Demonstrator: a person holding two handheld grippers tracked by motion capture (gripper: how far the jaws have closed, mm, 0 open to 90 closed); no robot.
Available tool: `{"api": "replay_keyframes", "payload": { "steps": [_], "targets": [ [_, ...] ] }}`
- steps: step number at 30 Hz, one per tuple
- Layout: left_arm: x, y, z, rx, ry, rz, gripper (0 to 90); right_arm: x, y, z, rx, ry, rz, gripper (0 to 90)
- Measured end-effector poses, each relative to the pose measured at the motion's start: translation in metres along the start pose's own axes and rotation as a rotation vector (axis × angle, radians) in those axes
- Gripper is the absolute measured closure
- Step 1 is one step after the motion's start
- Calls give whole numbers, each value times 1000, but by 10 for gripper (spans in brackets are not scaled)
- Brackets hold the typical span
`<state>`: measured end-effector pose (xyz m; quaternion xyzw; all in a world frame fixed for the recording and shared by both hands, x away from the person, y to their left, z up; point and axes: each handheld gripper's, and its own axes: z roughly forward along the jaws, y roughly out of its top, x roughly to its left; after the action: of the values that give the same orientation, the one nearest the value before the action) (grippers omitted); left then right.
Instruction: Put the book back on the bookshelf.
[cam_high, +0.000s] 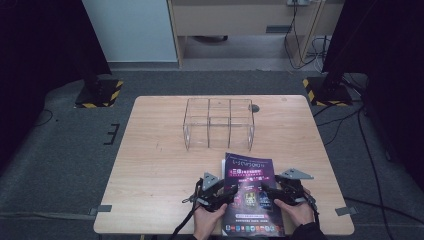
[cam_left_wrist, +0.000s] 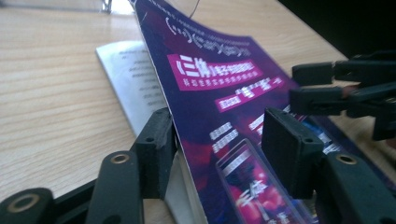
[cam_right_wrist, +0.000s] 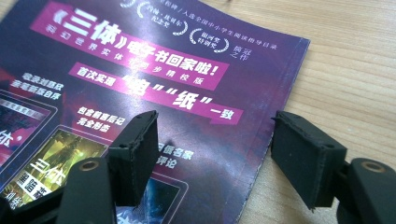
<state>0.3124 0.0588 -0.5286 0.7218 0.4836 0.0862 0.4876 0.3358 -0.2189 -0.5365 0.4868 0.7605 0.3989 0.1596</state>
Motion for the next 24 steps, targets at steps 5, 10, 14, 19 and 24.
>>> {"api": "replay_keyframes", "payload": {
  "steps": [5,10,14,19,24],
  "targets": [
    [6,-3,-2,-43,-69,-37,442,0,0,0,0,-2,-2,322],
    [-7,-6,-2,-38,-104,4,444,1,0,0,2,-1,1,322],
    [-7,-8,2,-9,-67,34,439,0,0,0,2,1,0,322],
    [-2,-1,7,2,-85,9,457,0,0,0,0,2,-4,322],
    [-4,0,10,17,-75,30,459,-1,0,0,1,7,-2,321]
  ]
}}
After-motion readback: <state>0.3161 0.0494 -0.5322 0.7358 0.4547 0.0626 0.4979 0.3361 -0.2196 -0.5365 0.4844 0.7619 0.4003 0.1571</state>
